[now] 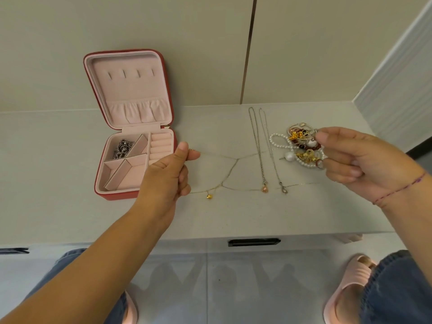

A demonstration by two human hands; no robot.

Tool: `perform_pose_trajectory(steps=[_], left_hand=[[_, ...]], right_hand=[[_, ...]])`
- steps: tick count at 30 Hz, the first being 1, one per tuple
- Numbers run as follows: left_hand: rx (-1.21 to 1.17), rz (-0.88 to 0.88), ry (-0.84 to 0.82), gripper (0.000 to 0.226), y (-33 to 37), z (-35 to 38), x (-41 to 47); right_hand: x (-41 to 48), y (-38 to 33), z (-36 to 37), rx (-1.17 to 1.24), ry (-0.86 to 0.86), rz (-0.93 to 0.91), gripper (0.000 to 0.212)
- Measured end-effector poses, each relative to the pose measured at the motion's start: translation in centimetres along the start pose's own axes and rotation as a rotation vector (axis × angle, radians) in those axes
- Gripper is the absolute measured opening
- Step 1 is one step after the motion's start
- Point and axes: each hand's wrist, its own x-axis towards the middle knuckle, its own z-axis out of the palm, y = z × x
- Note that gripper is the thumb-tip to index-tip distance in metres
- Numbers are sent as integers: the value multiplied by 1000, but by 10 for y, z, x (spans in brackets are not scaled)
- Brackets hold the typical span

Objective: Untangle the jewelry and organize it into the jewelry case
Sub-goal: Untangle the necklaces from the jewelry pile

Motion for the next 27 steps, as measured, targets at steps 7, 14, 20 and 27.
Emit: perform_pose_trajectory(steps=[7,14,20,27], left_hand=[[-16,-34,-48,25,2,-1,3],[335,137,-6,47,-1,-2,0],[296,136,39,27,2,-2,-1],[245,107,-2,21,15,6,-15]], right_hand=[[0,-3,-5,47,17,14,13],[0,-7,-12,55,44,1,15],[-1,-9,-19,57,60,-11,14],[-1,-14,-33,62,78,-32,16]])
